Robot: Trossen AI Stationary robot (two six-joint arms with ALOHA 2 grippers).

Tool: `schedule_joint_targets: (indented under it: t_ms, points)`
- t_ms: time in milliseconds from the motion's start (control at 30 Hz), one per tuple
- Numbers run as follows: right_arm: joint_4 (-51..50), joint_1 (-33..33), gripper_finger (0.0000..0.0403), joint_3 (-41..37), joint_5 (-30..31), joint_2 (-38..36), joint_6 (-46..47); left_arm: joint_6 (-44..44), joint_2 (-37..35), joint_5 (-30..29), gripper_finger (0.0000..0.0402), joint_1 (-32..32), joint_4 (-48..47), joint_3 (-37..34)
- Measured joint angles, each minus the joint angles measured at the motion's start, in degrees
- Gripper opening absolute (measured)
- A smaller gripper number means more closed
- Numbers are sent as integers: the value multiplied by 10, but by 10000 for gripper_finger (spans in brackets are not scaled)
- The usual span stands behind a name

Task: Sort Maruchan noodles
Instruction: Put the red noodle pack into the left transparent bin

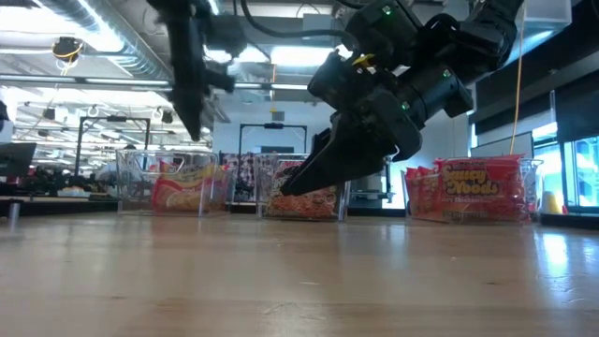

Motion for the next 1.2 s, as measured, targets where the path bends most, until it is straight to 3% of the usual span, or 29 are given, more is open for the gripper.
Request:
schedule_joint_targets:
  t_ms: [333, 667, 833, 967, 1200]
  points:
    - [-7, 0, 260, 0, -5, 0, 46, -313, -84, 206, 138, -150, -185, 0]
    - [-14, 1, 260, 0, -5, 0, 118, -608, -130, 232, 138, -419, -222, -53]
    - [-21, 9, 260, 0, -1, 0, 155, -759, -131, 242, 138, -556, -159, -103]
    - [-20, 24, 260, 0, 22, 0, 176, -936, -126, 278, 138, -640, -50, -154]
    - [-20, 46, 260, 0, 73, 0, 183, -1078, -91, 335, 138, -763, 119, -218]
